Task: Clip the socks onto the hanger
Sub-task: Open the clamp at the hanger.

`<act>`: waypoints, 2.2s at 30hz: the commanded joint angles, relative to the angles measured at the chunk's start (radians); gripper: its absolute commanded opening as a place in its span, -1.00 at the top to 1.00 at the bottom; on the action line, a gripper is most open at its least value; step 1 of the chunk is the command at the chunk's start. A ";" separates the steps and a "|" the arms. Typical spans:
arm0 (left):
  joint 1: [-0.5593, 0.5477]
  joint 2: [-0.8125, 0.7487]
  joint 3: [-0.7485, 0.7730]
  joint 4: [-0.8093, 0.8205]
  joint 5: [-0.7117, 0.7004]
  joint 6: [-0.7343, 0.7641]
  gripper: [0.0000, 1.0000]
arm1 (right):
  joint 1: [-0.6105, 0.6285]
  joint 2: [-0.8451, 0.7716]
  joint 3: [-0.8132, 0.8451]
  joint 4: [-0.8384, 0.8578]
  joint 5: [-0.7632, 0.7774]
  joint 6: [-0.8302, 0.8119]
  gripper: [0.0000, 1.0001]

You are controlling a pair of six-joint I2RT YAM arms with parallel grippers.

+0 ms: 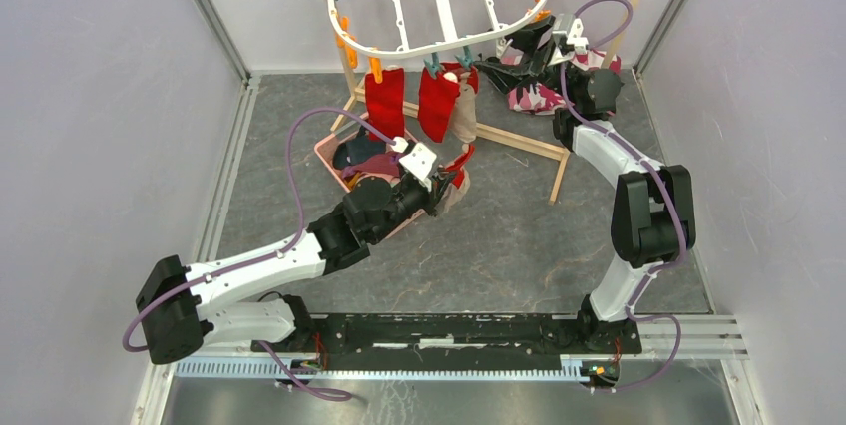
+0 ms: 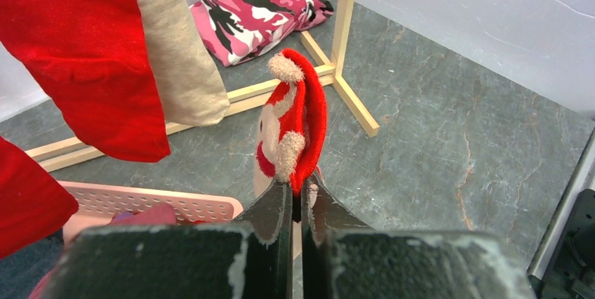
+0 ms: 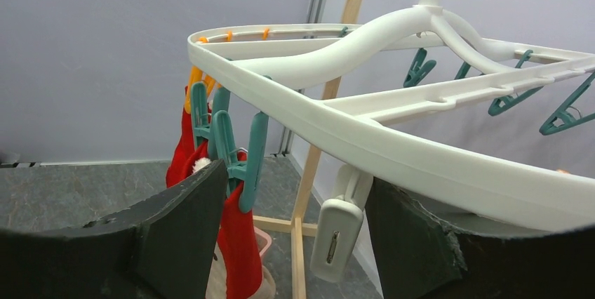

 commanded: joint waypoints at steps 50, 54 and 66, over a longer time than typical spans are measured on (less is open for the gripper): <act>-0.026 -0.009 0.035 0.027 -0.011 -0.018 0.96 | -0.029 -0.063 -0.039 0.084 0.003 0.080 -0.17; -0.027 -0.010 0.035 0.027 -0.012 -0.018 0.96 | -0.028 -0.063 -0.039 0.075 0.004 0.079 -0.06; -0.028 0.023 0.079 0.029 -0.012 0.013 0.96 | -0.030 -0.066 -0.032 0.061 -0.003 0.106 0.62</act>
